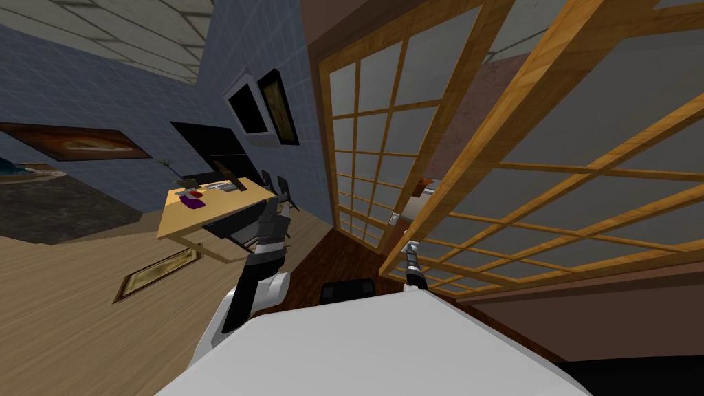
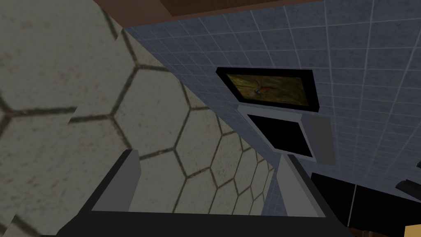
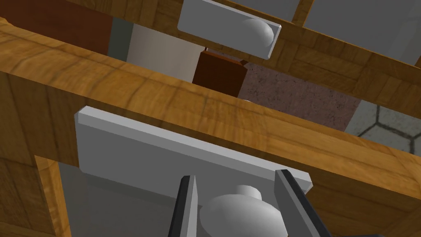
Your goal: Pull the door open
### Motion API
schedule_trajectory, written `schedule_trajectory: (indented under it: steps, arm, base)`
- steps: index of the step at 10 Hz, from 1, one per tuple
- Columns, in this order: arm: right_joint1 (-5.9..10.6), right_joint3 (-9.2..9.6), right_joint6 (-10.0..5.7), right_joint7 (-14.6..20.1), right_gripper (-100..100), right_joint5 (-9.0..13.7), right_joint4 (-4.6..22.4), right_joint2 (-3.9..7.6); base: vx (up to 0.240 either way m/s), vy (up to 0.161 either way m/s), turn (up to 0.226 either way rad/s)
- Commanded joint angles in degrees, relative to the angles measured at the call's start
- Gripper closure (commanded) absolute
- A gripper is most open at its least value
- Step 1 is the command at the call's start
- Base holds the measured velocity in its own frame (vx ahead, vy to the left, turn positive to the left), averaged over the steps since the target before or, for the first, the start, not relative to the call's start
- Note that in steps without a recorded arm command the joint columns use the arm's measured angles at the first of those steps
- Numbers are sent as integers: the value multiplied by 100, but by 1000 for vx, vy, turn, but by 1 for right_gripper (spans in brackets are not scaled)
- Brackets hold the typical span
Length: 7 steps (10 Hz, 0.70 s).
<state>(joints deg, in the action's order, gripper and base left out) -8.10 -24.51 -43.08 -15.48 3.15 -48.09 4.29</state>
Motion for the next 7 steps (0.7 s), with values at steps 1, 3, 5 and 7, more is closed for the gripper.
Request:
schedule_trajectory:
  steps: [1,3,5,7]
  arm:
    - [-24,-4,-63,286,100,164,55,101]
    - [-18,59,-77,530,100,245,61,128]
    - [-18,59,-77,530,100,245,61,128]
    - [-6,204,-110,914,100,432,73,189]
  base:
    - [-66,-19,74]
    - [-45,-14,43]
    - [-27,-9,24]
    - [-49,-11,73]
